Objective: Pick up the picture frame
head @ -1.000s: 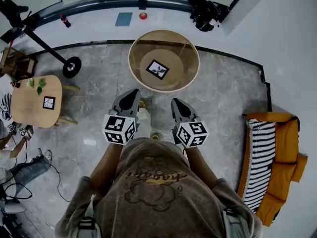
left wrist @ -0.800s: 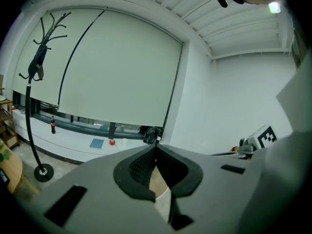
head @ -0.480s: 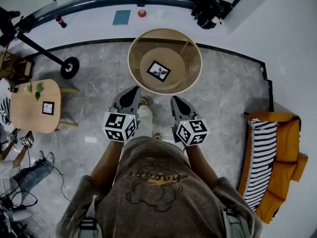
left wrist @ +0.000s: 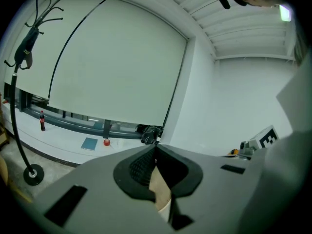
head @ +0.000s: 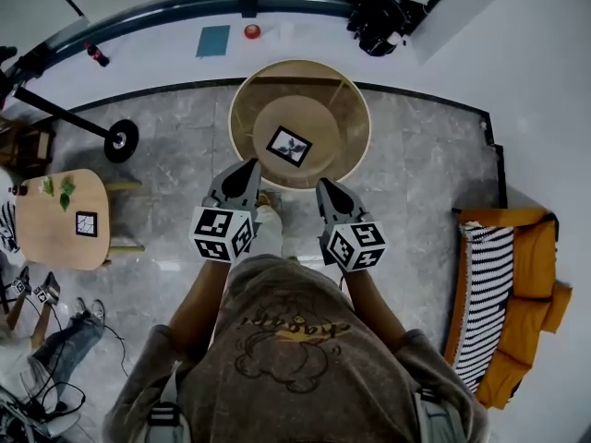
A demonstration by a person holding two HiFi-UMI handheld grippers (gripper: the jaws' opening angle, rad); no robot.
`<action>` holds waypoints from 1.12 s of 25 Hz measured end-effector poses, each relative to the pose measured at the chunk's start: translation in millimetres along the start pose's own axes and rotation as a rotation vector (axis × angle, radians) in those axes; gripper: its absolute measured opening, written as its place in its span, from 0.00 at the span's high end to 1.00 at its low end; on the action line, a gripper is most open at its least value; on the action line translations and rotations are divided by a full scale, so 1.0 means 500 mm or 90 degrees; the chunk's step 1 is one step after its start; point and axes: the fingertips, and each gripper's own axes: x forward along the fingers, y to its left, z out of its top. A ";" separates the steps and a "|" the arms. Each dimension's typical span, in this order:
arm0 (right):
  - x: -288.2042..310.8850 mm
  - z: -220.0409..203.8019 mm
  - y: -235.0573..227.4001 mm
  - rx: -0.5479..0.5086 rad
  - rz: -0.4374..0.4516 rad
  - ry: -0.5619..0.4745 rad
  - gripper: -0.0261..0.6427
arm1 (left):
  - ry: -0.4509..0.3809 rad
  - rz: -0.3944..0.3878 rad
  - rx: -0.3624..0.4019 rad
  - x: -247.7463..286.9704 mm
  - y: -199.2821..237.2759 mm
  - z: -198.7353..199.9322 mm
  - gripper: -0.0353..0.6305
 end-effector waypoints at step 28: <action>0.215 0.163 -0.104 0.047 -0.112 -0.040 0.93 | 0.041 -0.095 0.050 0.253 0.159 0.161 0.92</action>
